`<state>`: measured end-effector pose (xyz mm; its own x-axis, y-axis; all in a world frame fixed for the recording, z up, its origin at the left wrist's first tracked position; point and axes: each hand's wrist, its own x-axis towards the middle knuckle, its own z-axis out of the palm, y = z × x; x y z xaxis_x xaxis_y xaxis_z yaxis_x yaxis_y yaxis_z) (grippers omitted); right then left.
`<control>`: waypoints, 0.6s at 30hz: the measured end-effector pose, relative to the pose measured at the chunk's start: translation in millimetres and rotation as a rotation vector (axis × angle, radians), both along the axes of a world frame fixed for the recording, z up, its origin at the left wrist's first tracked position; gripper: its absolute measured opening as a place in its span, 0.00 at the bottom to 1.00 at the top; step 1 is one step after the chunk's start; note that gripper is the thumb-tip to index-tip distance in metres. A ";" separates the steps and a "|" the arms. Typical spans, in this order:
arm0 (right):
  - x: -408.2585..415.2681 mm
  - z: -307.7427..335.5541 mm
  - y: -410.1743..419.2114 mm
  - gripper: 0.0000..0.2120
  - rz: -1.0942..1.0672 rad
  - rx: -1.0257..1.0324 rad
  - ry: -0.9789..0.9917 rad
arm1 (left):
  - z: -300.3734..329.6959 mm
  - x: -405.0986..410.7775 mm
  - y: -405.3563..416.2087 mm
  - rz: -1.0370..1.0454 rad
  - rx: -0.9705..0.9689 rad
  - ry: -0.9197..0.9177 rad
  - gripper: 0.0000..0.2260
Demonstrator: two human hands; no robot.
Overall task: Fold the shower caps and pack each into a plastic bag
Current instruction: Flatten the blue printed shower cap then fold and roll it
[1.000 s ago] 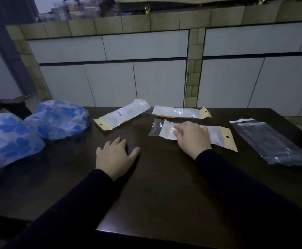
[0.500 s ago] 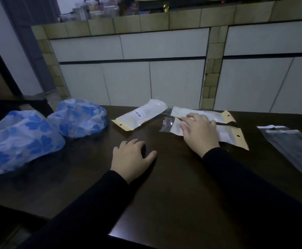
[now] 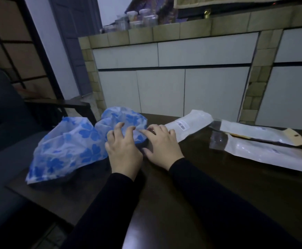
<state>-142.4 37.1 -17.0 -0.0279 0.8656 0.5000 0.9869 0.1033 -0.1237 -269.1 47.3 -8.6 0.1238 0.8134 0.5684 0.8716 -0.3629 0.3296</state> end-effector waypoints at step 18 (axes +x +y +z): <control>-6.3 35.7 -1.9 0.08 0.182 0.455 0.647 | 23.4 -2.2 -1.9 -0.246 0.397 -0.364 0.10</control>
